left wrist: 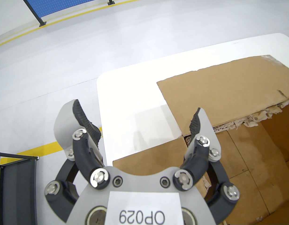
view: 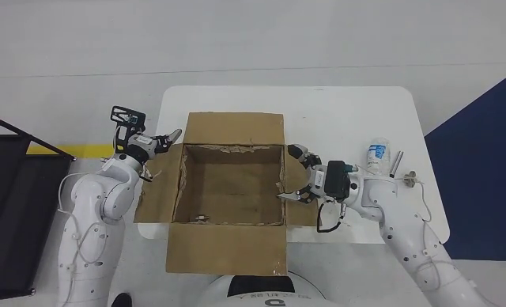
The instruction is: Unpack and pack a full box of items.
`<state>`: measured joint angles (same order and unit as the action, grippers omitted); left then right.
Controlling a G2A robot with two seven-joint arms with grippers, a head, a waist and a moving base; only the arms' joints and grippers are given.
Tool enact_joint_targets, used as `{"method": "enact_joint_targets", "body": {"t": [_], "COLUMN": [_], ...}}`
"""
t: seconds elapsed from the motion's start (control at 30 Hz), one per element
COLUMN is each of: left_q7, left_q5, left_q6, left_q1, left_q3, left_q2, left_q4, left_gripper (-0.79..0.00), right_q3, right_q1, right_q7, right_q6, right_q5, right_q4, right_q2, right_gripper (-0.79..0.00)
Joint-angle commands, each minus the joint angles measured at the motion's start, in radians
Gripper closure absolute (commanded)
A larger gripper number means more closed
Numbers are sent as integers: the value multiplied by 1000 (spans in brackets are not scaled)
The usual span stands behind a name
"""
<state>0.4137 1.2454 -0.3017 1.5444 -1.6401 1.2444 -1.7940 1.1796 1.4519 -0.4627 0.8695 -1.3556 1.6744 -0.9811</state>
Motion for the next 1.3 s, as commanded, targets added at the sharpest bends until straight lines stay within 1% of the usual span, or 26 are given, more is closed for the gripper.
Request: {"method": "enact_joint_targets", "body": {"t": [0.0, 0.1, 0.17, 0.23, 0.3, 0.37, 0.43, 0.5, 0.63, 0.67, 1.17, 1.23, 1.27], "left_q7": [0, -1, -1, 35, 93, 153, 231, 303, 454, 472, 471, 450, 440], "left_q5": [0, 8, 41, 76, 77, 49, -12, -75, -228, -245, -229, -136, -127], "left_q6": [0, 4, 23, 23, 2, -52, -158, -230, -333, -337, -337, -388, -416], "left_q1": [0, 0, 15, 27, 23, 7, -7, -24, -51, -53, -54, -41, -31], "left_q3": [0, -3, -14, -27, -36, -47, -59, -85, -128, -136, -139, -143, -148], "left_q2": [0, -1, -3, -7, -11, -16, -24, -33, -49, -51, -52, -60, -63], "left_q4": [0, -4, -36, -67, -86, -105, -120, -127, -138, -139, -141, -156, -152], "left_gripper": [-785, -785, -785, -785, -785, -785, -785, -785, -785, -785, -785, -785, -785], "right_q3": [0, 0, 0, 0, 0, 0, 0, 0, 0, 0, 0, 0, 0], "right_q1": [0, 0, 0, 0, 0, 0, 0, 0, 0, 0, 0, 0, 0], "right_q7": [-1, -1, -1, -1, -1, -1, -1, -1, -1, -1, -1, -1, -1], "right_q6": [0, 0, 0, 0, 0, 0, 0, 0, 0, 0, 0, 0, 0], "right_q5": [0, 0, 0, 0, 0, 0, 0, 0, 0, 0, 0, 0, 0], "right_q4": [0, 0, 0, 0, 0, 0, 0, 0, 0, 0, 0, 0, 0], "right_q2": [0, 0, 0, 0, 0, 0, 0, 0, 0, 0, 0, 0, 0], "right_gripper": [-785, -785, -785, -785, -785, -785, -785, -785, -785, -785, -785, -785, -785]}}
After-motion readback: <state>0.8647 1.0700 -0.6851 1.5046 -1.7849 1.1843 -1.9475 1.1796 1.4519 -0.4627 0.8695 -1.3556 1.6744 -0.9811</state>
